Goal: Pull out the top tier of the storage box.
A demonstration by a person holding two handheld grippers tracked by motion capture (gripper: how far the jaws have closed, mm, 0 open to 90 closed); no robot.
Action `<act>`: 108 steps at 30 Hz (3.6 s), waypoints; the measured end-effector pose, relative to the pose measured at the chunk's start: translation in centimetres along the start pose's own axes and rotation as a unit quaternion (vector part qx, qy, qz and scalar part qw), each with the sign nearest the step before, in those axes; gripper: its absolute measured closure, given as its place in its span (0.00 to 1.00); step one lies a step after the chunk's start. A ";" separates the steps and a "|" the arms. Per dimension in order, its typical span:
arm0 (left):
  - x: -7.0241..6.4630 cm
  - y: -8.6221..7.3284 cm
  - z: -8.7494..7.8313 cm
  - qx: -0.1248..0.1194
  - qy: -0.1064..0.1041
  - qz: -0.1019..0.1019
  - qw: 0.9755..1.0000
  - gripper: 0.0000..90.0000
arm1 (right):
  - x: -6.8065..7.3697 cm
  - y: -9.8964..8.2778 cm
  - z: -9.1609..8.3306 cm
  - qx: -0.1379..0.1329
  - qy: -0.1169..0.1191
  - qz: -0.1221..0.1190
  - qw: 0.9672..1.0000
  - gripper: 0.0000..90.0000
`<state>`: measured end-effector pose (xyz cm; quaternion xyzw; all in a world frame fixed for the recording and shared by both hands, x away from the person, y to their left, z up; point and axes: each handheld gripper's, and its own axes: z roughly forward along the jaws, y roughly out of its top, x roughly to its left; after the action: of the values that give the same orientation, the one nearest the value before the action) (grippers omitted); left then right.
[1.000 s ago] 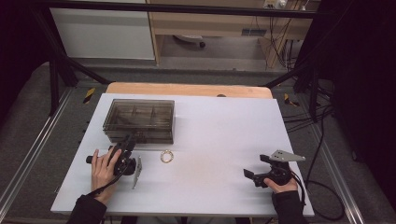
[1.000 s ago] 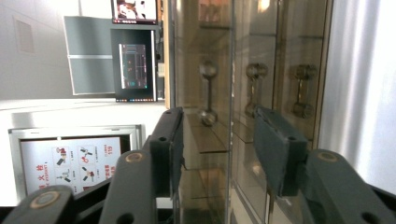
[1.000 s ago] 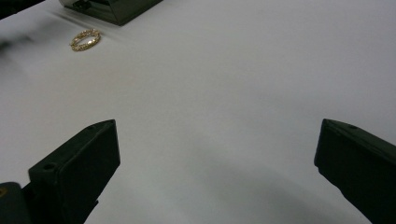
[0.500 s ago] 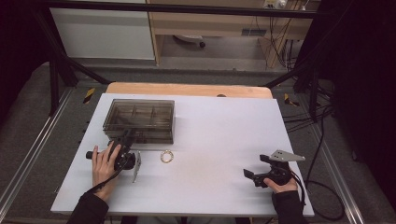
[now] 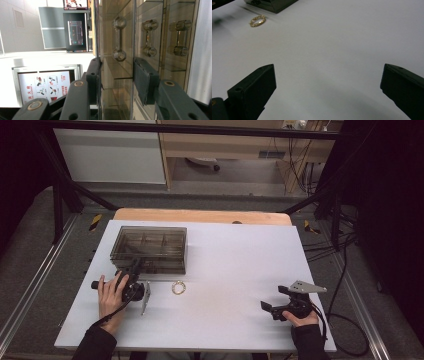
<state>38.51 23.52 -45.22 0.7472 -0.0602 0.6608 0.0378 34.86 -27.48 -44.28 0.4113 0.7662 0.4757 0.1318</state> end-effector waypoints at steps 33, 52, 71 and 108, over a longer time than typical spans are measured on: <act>-0.1 0.1 -1.2 -0.004 -0.002 -0.003 1.000 0.67 | 0.0 0.0 0.0 0.000 0.000 -0.001 1.000 0.01; -0.2 0.2 -2.2 -0.004 -0.003 -0.004 1.000 0.67 | 0.0 0.0 0.0 0.000 -0.001 -0.001 1.000 0.01; -0.5 0.2 -3.1 -0.005 0.000 -0.003 1.000 0.67 | 0.0 0.0 0.0 0.000 -0.001 -0.002 1.000 0.01; -0.9 0.5 -4.8 -0.004 0.002 -0.002 1.000 0.67 | 0.0 0.0 0.0 -0.001 -0.001 -0.002 1.000 0.01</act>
<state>33.66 23.73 -45.49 0.7456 -0.0612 0.6622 0.0426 34.84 -27.51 -44.27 0.4104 0.7665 0.4754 0.1342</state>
